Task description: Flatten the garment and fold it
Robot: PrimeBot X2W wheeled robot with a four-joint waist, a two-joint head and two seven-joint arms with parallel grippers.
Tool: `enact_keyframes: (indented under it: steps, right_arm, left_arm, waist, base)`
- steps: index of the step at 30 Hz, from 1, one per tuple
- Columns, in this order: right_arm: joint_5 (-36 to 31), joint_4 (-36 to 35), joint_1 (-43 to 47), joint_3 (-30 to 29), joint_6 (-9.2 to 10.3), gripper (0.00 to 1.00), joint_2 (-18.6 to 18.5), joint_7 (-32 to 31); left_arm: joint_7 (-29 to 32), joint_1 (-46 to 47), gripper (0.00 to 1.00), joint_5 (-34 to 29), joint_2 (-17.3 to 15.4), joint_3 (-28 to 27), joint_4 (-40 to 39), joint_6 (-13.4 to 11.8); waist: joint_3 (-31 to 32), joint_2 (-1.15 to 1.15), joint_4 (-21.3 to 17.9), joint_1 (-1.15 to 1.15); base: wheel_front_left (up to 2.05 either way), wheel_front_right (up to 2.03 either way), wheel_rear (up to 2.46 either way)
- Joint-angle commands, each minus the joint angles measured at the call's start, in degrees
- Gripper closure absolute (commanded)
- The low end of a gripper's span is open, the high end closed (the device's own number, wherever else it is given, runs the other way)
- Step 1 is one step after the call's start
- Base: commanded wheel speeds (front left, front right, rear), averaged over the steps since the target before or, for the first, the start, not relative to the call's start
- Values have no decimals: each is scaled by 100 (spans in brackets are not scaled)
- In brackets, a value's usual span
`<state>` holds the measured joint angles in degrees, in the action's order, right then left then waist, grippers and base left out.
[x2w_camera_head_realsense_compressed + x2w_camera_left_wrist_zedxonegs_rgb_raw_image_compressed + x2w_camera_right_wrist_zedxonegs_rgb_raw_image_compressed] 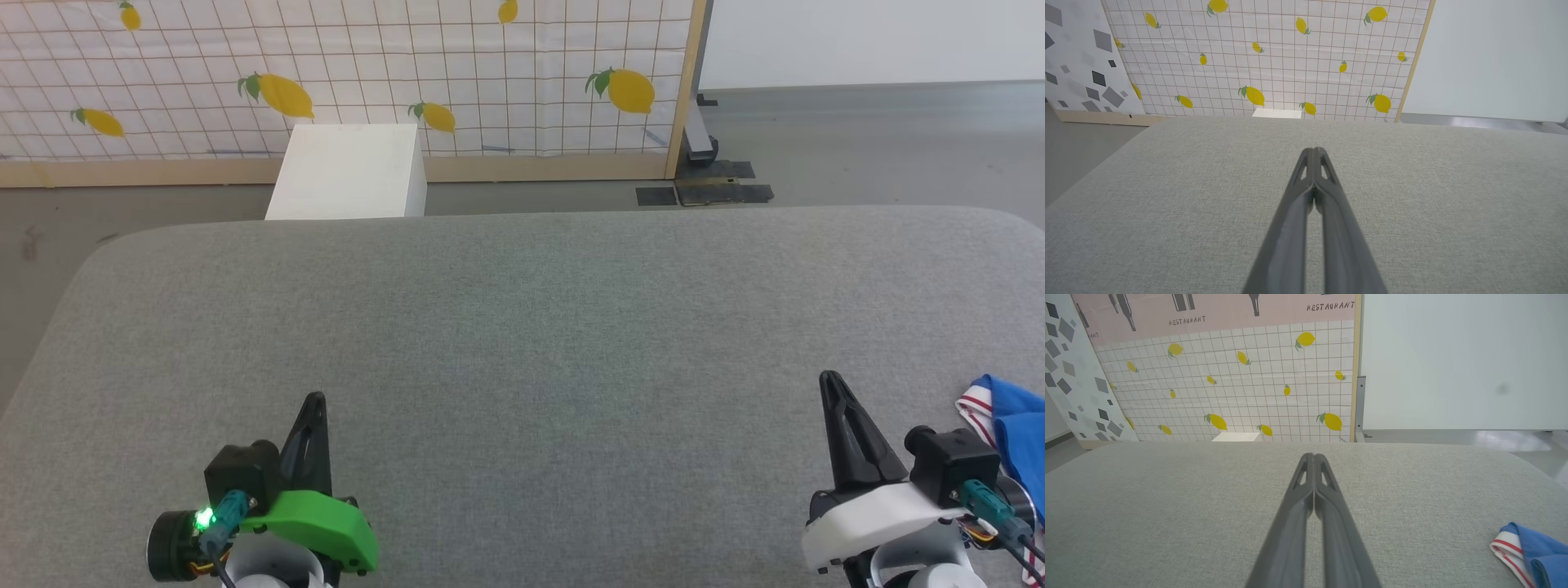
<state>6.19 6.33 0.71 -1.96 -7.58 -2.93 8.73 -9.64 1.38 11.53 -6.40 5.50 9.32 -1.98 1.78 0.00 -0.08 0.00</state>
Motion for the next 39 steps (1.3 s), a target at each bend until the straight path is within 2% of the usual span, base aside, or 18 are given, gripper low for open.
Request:
enact_keyframes:
  steps: [1, 39]
  right_arm:
    - [-79, -46, -21, 15, 3, 100, 1, -36]
    - [-307, -294, -42, 92, 5, 100, 3, -389]
  left_arm:
    - [36, -40, 100, -125, 32, -35, -49, 38]
    - [428, -81, 100, -559, 167, -253, -422, 106]
  waist:
    - [-3, 0, 0, 0]
    - [-77, 0, 4, 0]
  base:
    - [0, 0, 0]
    - [0, 0, 0]
